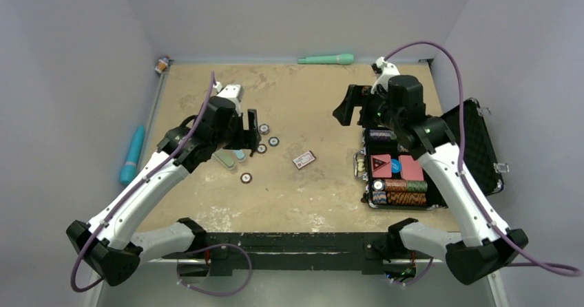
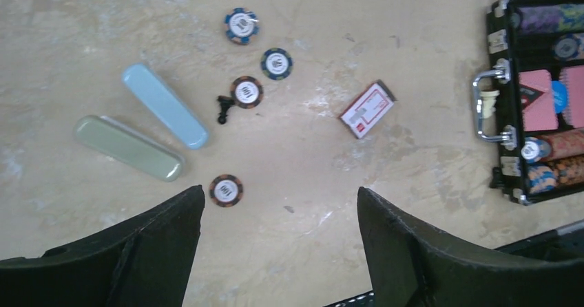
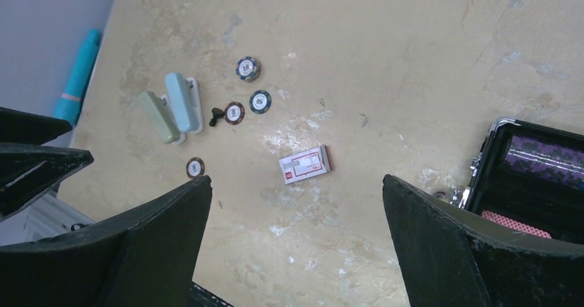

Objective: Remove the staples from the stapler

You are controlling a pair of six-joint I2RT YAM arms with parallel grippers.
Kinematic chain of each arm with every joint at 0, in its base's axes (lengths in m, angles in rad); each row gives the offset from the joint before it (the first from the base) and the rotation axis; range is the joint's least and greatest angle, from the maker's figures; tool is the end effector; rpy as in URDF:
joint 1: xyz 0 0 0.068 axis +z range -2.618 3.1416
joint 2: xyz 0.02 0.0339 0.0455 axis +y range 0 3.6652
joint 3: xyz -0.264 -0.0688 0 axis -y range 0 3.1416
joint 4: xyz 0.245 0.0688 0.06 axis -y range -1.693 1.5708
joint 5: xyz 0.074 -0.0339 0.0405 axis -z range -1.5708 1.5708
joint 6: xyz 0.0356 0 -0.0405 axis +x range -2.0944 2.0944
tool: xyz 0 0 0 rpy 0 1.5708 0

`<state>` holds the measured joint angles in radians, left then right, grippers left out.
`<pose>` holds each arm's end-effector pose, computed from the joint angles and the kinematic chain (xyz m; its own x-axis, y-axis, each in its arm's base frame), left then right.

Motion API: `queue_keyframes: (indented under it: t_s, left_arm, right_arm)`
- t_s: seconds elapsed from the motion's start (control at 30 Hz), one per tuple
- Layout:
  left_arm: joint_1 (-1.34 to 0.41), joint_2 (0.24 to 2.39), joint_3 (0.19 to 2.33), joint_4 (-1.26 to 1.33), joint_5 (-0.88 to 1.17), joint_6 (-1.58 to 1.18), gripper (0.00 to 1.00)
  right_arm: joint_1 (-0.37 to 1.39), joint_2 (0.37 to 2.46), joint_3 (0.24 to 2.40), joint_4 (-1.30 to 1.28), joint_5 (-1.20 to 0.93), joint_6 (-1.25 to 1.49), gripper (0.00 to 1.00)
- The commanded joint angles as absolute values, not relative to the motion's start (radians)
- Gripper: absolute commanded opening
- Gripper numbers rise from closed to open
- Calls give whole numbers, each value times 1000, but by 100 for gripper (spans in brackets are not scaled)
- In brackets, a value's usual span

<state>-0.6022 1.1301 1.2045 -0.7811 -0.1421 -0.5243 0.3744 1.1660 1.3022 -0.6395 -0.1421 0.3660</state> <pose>0.1927 -0.1263 0.3594 -0.6995 -0.1205 -0.7044 0.1407 0.9432 -0.3011 0.2274 0.0948 0.3962 -0.5901 0.1488 -0.7935 -0.2852 0.8811 0.3773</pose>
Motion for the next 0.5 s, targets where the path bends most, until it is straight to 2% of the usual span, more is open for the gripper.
queue_keyframes:
  t_s: [0.0, 0.2, 0.33, 0.47]
  left_arm:
    - [-537, 1053, 1159, -841, -271, -404, 85]
    - [-312, 997, 1090, -746, -190, -326, 85]
    - [-252, 1028, 1043, -643, -260, -307, 87]
    - [-189, 1029, 891, -399, -325, -344, 94]
  right_arm:
    - [373, 1034, 1256, -557, -97, 391, 99]
    - [373, 869, 1168, -497, -98, 412, 99]
    - [373, 798, 1124, -477, -117, 426, 99]
    - [374, 746, 1097, -470, -131, 430, 99]
